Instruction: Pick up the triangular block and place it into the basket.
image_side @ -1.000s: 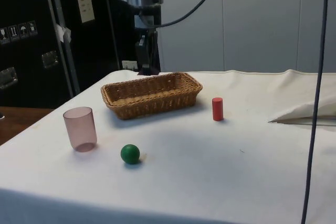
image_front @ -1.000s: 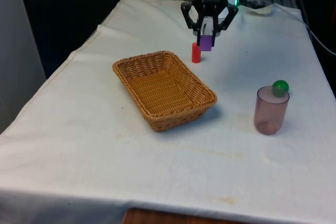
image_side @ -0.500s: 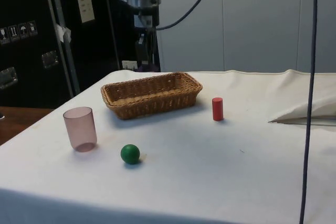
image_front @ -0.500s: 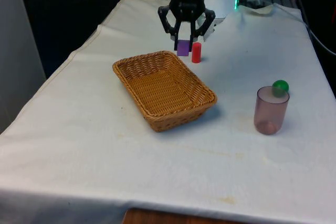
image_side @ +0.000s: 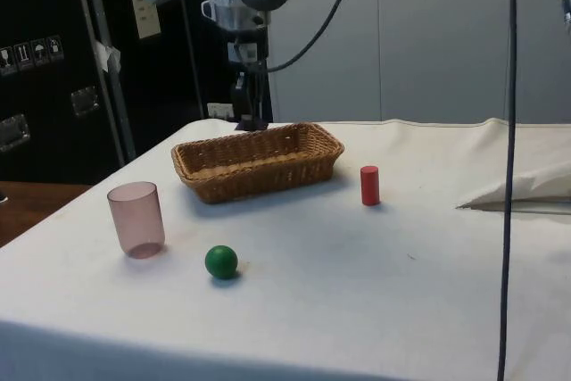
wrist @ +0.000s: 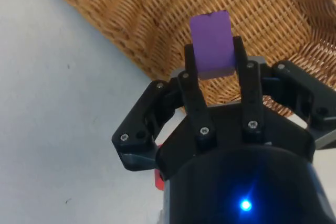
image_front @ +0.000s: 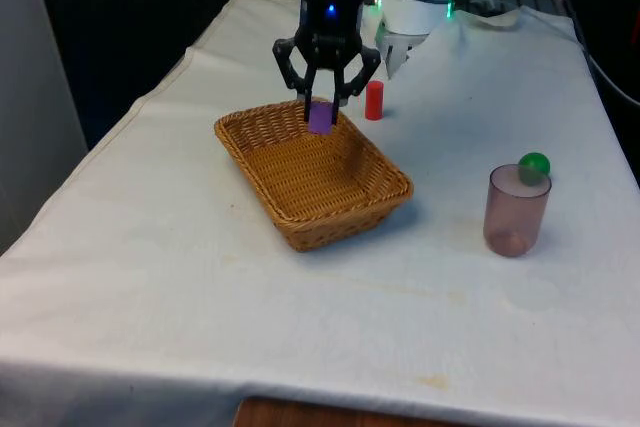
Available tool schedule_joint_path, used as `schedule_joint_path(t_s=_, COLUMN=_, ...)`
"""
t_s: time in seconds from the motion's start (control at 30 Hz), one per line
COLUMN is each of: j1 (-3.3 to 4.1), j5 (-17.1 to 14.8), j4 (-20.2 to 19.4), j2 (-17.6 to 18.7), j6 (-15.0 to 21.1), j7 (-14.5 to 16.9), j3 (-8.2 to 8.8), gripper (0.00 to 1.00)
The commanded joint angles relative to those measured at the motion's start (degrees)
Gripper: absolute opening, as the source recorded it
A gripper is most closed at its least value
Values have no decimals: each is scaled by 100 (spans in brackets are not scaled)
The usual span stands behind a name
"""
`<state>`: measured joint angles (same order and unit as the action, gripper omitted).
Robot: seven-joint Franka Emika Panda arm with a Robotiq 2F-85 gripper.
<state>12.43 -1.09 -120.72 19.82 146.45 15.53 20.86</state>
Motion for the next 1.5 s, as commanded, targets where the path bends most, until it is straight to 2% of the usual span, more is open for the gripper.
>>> schedule_joint_path(t_s=0.0, j1=-6, j5=-6, j4=17, j2=46, j6=11, j7=0, j3=0, gripper=34)
schedule_joint_path(t_s=0.03, j1=-74, j5=-109, j4=52, j2=132, j6=80, j7=92, j3=-52, gripper=34)
schedule_joint_path(t_s=0.2, j1=-109, j5=-189, j4=178, j2=430, j6=218, j7=166, j3=-23, gripper=34)
schedule_joint_path(t_s=0.23, j1=-109, j5=-206, j4=201, j2=481, j6=235, j7=178, j3=-11, gripper=34)
schedule_joint_path(t_s=0.27, j1=-46, j5=-126, j4=183, j2=458, j6=206, j7=97, j3=52, gripper=34)
schedule_joint_path(t_s=0.3, j1=-115, j5=-212, j4=223, j2=527, j6=252, j7=183, j3=0, gripper=34)
schedule_joint_path(t_s=0.4, j1=-120, j5=-258, j4=298, j2=665, j6=286, j7=212, j3=17, gripper=34)
schedule_joint_path(t_s=0.53, j1=-103, j5=-298, j4=361, j2=859, j6=372, j7=206, j3=29, gripper=34)
schedule_joint_path(t_s=0.57, j1=-69, j5=-235, j4=361, j2=854, j6=327, j7=166, j3=80, gripper=34)
schedule_joint_path(t_s=0.6, j1=-109, j5=-304, j4=361, j2=888, j6=395, j7=206, j3=23, gripper=34)
schedule_joint_path(t_s=0.83, j1=-126, j5=-413, j4=372, j2=1066, j6=481, j7=235, j3=-17, gripper=34)
schedule_joint_path(t_s=0.87, j1=-69, j5=-332, j4=361, j2=1060, j6=441, j7=166, j3=63, gripper=34)
schedule_joint_path(t_s=0.9, j1=-132, j5=-424, j4=372, j2=1071, j6=481, j7=241, j3=-23, gripper=34)
schedule_joint_path(t_s=1.1, j1=-86, j5=-395, j4=395, j2=1089, j6=453, j7=195, j3=23, gripper=34)
schedule_joint_path(t_s=1.13, j1=-63, j5=-361, j4=378, j2=1089, j6=447, j7=166, j3=57, gripper=37)
schedule_joint_path(t_s=1.17, j1=-80, j5=-390, j4=395, j2=1094, j6=447, j7=189, j3=29, gripper=37)
schedule_joint_path(t_s=1.2, j1=-74, j5=-384, j4=401, j2=1094, j6=447, j7=183, j3=40, gripper=45)
schedule_joint_path(t_s=1.4, j1=-63, j5=-367, j4=407, j2=1100, j6=441, j7=172, j3=52, gripper=72)
schedule_joint_path(t_s=1.47, j1=-57, j5=-361, j4=390, j2=1089, j6=447, j7=166, j3=57, gripper=84)
